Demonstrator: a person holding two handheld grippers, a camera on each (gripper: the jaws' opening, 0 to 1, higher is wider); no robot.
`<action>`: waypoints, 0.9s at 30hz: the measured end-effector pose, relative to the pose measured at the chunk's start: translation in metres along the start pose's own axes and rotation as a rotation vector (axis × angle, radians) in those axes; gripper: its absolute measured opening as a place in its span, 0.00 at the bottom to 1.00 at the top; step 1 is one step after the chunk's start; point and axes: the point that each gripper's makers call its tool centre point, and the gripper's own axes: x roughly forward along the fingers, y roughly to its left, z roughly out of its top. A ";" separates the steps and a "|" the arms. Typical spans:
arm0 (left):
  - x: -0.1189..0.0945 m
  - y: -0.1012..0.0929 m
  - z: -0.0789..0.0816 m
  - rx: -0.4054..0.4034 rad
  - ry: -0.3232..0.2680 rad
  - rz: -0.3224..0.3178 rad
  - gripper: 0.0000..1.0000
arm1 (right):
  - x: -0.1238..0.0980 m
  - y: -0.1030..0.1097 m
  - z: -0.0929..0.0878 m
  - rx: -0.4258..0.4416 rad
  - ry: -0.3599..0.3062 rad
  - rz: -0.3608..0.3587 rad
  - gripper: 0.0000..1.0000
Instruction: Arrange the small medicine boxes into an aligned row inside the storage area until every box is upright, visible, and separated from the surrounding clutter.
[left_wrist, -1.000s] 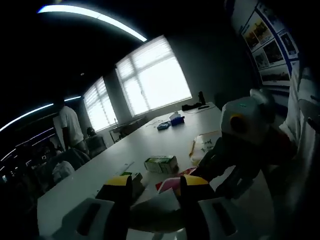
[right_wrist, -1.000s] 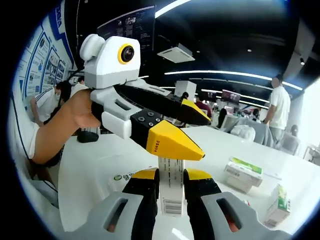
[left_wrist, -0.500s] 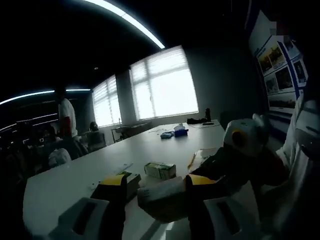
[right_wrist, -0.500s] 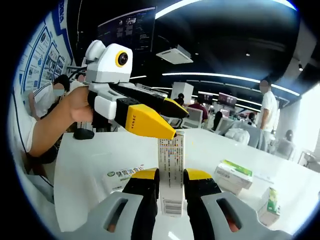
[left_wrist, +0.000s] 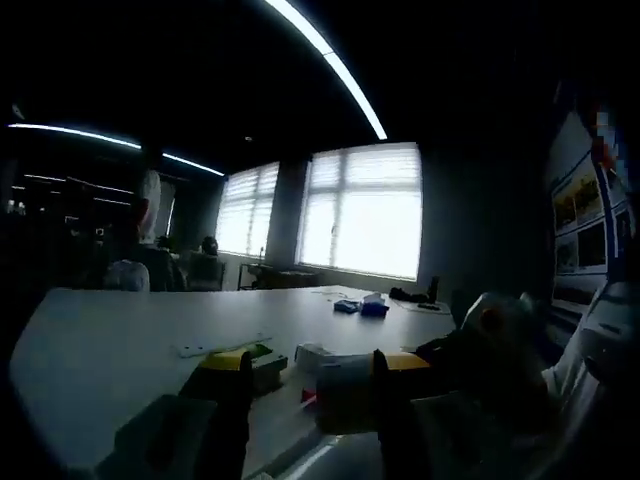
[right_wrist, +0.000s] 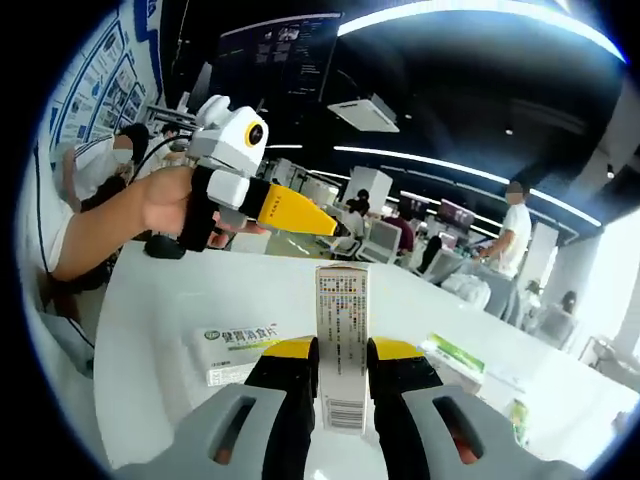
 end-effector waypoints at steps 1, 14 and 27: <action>0.000 0.000 -0.001 -0.017 -0.005 -0.006 0.49 | 0.000 -0.001 0.000 -0.005 0.001 -0.002 0.18; -0.003 -0.016 -0.007 -0.127 -0.019 -0.131 0.37 | 0.005 -0.004 0.006 -0.034 -0.001 -0.009 0.18; 0.005 -0.006 -0.011 -0.216 -0.047 -0.139 0.47 | 0.010 -0.004 0.011 -0.104 0.051 -0.027 0.18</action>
